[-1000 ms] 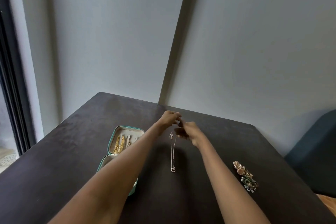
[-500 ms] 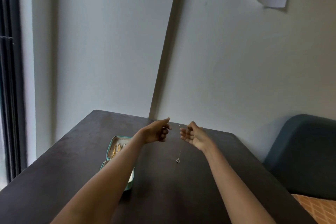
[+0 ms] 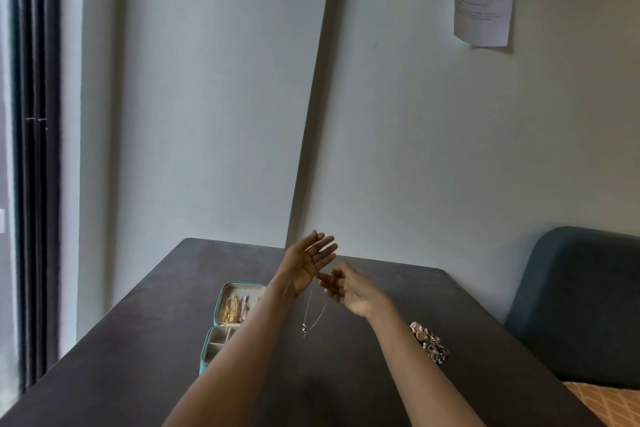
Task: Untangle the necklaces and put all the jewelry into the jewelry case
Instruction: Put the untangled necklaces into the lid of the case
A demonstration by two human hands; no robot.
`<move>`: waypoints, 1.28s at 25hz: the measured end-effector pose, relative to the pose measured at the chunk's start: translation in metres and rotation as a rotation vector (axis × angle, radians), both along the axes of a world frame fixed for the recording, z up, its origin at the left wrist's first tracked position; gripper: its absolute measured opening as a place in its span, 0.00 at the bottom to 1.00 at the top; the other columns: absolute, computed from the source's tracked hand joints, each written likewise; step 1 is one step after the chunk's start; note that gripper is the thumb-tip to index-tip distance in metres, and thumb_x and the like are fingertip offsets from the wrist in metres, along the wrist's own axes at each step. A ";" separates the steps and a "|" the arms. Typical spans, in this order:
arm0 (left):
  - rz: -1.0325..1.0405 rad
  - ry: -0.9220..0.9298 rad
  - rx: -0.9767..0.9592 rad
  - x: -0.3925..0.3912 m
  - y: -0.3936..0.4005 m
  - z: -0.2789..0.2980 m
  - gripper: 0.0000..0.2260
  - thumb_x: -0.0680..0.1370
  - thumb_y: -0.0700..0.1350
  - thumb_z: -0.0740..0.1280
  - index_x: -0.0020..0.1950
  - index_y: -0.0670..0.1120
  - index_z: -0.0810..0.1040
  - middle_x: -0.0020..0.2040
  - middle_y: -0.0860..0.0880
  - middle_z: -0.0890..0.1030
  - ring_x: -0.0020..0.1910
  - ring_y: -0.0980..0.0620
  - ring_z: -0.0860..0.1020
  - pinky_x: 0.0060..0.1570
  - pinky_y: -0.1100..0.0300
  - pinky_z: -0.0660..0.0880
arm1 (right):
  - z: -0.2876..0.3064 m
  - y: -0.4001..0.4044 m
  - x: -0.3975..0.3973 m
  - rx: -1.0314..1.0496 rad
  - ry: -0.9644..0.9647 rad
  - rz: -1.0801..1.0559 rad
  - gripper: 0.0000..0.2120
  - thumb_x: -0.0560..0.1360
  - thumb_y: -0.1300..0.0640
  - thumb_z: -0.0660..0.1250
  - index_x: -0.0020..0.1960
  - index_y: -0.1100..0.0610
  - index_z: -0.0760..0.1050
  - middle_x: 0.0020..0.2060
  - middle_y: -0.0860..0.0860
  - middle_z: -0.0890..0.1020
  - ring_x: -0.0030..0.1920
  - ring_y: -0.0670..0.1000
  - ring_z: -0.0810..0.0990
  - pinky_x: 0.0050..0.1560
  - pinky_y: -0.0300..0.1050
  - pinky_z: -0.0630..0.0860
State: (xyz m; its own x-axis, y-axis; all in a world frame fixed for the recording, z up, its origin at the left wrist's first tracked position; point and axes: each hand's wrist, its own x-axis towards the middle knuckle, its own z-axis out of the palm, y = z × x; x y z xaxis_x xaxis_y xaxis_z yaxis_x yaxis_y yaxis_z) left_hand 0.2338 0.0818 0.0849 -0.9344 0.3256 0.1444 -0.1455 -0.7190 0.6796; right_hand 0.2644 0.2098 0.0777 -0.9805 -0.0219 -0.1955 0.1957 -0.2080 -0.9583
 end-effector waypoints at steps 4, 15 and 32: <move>0.189 0.074 -0.275 0.003 0.003 -0.009 0.08 0.79 0.41 0.63 0.49 0.37 0.78 0.51 0.40 0.81 0.50 0.45 0.80 0.48 0.58 0.79 | 0.006 -0.006 0.007 0.209 0.033 0.027 0.08 0.79 0.55 0.60 0.42 0.57 0.71 0.23 0.47 0.66 0.24 0.45 0.64 0.27 0.38 0.72; -0.048 0.155 -0.849 0.016 0.006 0.000 0.15 0.81 0.48 0.60 0.53 0.36 0.77 0.30 0.46 0.75 0.24 0.52 0.73 0.26 0.61 0.72 | 0.029 0.023 0.009 0.418 0.066 -0.008 0.15 0.73 0.46 0.69 0.43 0.57 0.73 0.24 0.47 0.65 0.22 0.43 0.60 0.22 0.34 0.58; 0.256 -0.110 -0.399 -0.008 -0.014 -0.034 0.09 0.78 0.40 0.65 0.54 0.34 0.77 0.46 0.41 0.80 0.45 0.45 0.80 0.44 0.56 0.79 | -0.039 -0.018 0.006 0.665 0.278 -0.093 0.07 0.74 0.53 0.70 0.40 0.55 0.77 0.28 0.46 0.75 0.29 0.43 0.70 0.28 0.35 0.65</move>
State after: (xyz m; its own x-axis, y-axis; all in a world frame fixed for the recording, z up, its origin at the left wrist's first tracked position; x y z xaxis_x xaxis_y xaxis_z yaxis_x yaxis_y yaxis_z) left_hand 0.2253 0.0678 0.0513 -0.9944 0.0934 -0.0491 -0.0846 -0.4275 0.9000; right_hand 0.2708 0.1913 0.0390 -0.9879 0.1006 0.1182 -0.0636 0.4322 -0.8995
